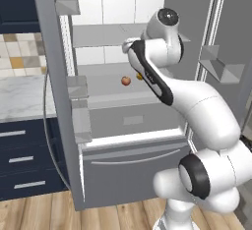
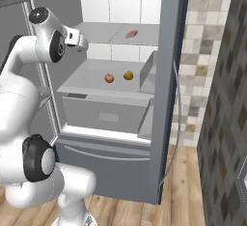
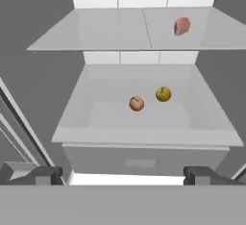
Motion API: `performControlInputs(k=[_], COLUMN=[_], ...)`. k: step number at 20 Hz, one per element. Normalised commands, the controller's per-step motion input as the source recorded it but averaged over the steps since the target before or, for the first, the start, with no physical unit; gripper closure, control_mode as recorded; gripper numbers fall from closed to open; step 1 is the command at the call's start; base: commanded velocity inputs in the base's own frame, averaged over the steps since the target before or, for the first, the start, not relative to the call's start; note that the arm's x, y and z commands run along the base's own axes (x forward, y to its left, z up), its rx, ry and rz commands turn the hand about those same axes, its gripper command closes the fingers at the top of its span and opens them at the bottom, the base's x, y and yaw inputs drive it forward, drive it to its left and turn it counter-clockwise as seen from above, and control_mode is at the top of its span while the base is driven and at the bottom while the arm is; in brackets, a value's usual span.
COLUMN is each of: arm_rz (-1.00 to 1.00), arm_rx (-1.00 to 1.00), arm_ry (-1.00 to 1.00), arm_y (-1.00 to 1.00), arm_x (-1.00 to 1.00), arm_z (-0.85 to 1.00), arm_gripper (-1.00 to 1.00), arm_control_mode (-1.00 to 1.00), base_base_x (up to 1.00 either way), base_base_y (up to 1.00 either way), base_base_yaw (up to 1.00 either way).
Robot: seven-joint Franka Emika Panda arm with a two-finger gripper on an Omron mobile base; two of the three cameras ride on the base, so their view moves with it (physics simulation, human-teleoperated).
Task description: Open the fridge, remove the peach, squash, and steak, and place them on any counter.
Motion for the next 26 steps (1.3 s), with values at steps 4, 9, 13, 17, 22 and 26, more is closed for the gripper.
performControlInputs(k=[4, 9, 13, 17, 22, 26], arm_rz=[0.0, 0.06, 0.18, 0.09, 0.0, 0.0], arm_rx=[0.03, 0.04, 0.03, 0.0, 0.0, 0.0], arm_ry=[0.0, 0.0, 0.04, 0.04, 0.03, 0.0], arm_y=[-0.68, -0.52, -0.26, -0.04, 0.0, 0.0], arm_x=[-0.17, -0.12, 0.0, 0.12, 0.14, 0.0], arm_z=[-0.08, -0.07, -0.15, -0.22, -0.04, 0.0], arm_gripper=[-1.0, -1.0, -1.0, -1.0, -1.0, -1.0], arm_control_mode=[-1.0, -1.0, -1.0, -1.0, 1.0, 1.0], base_base_x=[0.0, 0.0, 0.0, 0.0, 0.5, 0.57], base_base_y=[0.0, 0.0, 0.0, 0.0, 0.0, 0.0], base_base_yaw=[0.0, 0.0, 0.0, 0.0, 0.0, -0.02])
